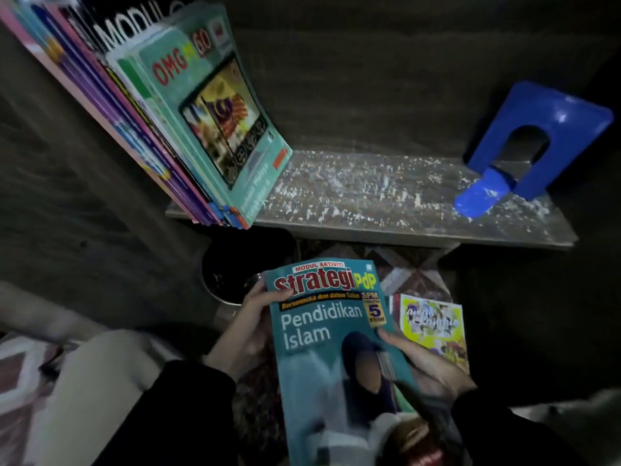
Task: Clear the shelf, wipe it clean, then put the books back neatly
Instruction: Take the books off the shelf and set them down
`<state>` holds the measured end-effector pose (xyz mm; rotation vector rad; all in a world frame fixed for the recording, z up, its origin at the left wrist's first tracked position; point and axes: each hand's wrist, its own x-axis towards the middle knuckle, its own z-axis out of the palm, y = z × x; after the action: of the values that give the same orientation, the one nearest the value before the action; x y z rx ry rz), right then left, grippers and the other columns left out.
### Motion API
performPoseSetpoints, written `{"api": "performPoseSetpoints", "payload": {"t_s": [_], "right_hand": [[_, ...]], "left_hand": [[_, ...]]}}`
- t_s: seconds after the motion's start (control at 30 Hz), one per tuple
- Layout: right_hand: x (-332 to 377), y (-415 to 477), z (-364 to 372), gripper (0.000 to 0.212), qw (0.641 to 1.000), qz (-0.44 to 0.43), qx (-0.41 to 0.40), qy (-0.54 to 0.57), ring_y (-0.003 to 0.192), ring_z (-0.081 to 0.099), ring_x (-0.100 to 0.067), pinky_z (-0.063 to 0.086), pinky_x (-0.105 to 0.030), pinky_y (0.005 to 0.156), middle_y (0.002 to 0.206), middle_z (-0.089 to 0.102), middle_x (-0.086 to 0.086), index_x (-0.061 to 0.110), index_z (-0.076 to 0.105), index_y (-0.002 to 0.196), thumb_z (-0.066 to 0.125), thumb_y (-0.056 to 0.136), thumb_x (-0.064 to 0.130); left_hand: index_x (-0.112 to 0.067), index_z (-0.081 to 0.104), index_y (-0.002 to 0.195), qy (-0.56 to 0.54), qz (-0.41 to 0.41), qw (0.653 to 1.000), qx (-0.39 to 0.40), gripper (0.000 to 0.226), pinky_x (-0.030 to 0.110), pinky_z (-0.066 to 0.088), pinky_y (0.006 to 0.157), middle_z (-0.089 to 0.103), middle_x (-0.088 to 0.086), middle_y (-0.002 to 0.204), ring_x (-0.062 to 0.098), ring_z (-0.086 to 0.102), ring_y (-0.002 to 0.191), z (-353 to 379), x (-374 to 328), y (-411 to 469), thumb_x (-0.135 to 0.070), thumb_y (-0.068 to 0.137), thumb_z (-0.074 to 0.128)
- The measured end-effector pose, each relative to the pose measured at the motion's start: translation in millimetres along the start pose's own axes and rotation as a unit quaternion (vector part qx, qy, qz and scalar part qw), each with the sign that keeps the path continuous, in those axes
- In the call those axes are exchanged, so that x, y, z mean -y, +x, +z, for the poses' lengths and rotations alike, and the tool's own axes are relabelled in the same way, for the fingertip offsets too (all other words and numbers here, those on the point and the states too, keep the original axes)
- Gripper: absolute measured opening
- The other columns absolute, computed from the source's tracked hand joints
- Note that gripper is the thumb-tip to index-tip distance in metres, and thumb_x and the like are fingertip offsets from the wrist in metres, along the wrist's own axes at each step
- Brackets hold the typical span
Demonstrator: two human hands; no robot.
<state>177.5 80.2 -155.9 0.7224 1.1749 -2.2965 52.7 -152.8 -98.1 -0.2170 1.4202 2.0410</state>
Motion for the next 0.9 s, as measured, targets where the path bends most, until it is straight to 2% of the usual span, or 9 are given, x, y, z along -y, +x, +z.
{"api": "performPoseSetpoints", "payload": {"t_s": [0.17, 0.33, 0.47, 0.57, 0.67, 0.73, 0.77, 0.83, 0.9], "right_hand": [[-16, 24, -15, 0.126, 0.993, -0.036, -0.069, -0.087, 0.13, 0.047, -0.024, 0.036, -0.049, 0.109, 0.141, 0.05, 0.001, 0.059, 0.01, 0.141, 0.093, 0.049, 0.038], [-13, 40, -28, 0.094, 0.973, -0.12, -0.09, -0.174, 0.106, 0.062, -0.005, 0.044, -0.037, 0.102, 0.109, 0.065, 0.027, 0.054, 0.008, 0.137, 0.063, 0.085, -0.001], [-24, 43, -36, 0.067, 0.968, -0.092, -0.082, -0.218, 0.118, 0.05, 0.004, 0.041, -0.027, 0.106, 0.141, 0.04, 0.02, 0.048, 0.028, 0.139, 0.053, 0.095, 0.004], [-35, 48, -38, 0.055, 0.962, -0.069, -0.115, -0.236, 0.139, 0.027, -0.008, 0.028, -0.032, 0.115, 0.152, 0.025, 0.015, 0.045, 0.033, 0.141, 0.051, 0.098, 0.015], [-46, 59, -36, 0.056, 0.946, -0.087, -0.157, -0.271, 0.14, 0.019, -0.009, 0.022, -0.038, 0.117, 0.153, 0.021, 0.015, 0.062, 0.03, 0.132, 0.049, 0.1, 0.021], [-54, 68, -36, 0.058, 0.937, -0.103, -0.18, -0.28, 0.131, 0.04, -0.017, 0.037, -0.035, 0.108, 0.153, 0.026, -0.002, 0.057, 0.027, 0.137, 0.047, 0.101, 0.017], [-58, 74, -38, 0.058, 0.932, -0.114, -0.189, -0.287, 0.107, 0.06, -0.022, 0.05, -0.031, 0.089, 0.148, 0.035, -0.014, 0.049, 0.027, 0.142, 0.046, 0.1, 0.014], [-67, 87, -43, 0.058, 0.917, -0.124, -0.205, -0.319, 0.053, 0.044, -0.013, 0.04, -0.021, 0.052, 0.12, 0.064, -0.017, 0.04, 0.025, 0.146, 0.046, 0.1, 0.013], [-70, 99, -46, 0.065, 0.912, -0.116, -0.205, -0.335, 0.052, 0.045, -0.014, 0.04, -0.023, 0.05, 0.11, 0.064, -0.028, 0.034, 0.023, 0.149, 0.048, 0.097, 0.005]], "left_hand": [[-0.01, 0.057, 0.114, 0.021, -0.044, 0.999, -0.015, 0.053, 0.035, 0.058, 0.063, 0.068, 0.019, 0.101, 0.028, 0.069, 0.076, -15, 14, 27, -0.005, 0.063, 0.069], [-0.033, 0.049, 0.132, 0.118, -0.029, 0.989, -0.084, 0.069, 0.034, 0.057, 0.07, 0.068, 0.007, 0.11, 0.025, 0.067, 0.088, -19, 39, 52, 0.007, 0.078, 0.064], [-0.034, 0.034, 0.142, 0.192, 0.028, 0.98, -0.054, 0.074, 0.023, 0.054, 0.075, 0.057, -0.001, 0.124, 0.017, 0.062, 0.101, -13, 67, 77, 0.009, 0.087, 0.057], [-0.035, 0.057, 0.116, 0.335, 0.024, 0.942, -0.023, 0.038, 0.026, 0.052, 0.074, 0.062, 0.006, 0.116, 0.018, 0.062, 0.091, -10, 87, 93, -0.003, 0.098, 0.046], [-0.04, 0.063, 0.101, 0.364, -0.025, 0.931, -0.016, 0.042, 0.031, 0.046, 0.068, 0.064, 0.001, 0.097, 0.021, 0.056, 0.079, -8, 105, 109, -0.001, 0.095, 0.05], [-0.03, 0.063, 0.11, 0.322, -0.066, 0.944, -0.009, 0.048, 0.023, 0.052, 0.067, 0.062, 0.002, 0.105, 0.017, 0.06, 0.081, -10, 112, 117, 0.011, 0.084, 0.059], [-0.026, 0.061, 0.116, 0.31, -0.08, 0.947, -0.002, 0.055, 0.019, 0.054, 0.066, 0.061, 0.004, 0.112, 0.015, 0.062, 0.085, -11, 114, 121, 0.015, 0.08, 0.061], [-0.024, 0.057, 0.127, 0.314, -0.095, 0.945, 0.003, 0.065, 0.016, 0.054, 0.067, 0.055, 0.004, 0.125, 0.014, 0.062, 0.094, -17, 118, 131, 0.017, 0.077, 0.063], [-0.022, 0.053, 0.133, 0.317, -0.097, 0.943, 0.002, 0.071, 0.013, 0.053, 0.065, 0.052, 0.005, 0.131, 0.009, 0.061, 0.092, -24, 123, 143, 0.018, 0.076, 0.063]]}}
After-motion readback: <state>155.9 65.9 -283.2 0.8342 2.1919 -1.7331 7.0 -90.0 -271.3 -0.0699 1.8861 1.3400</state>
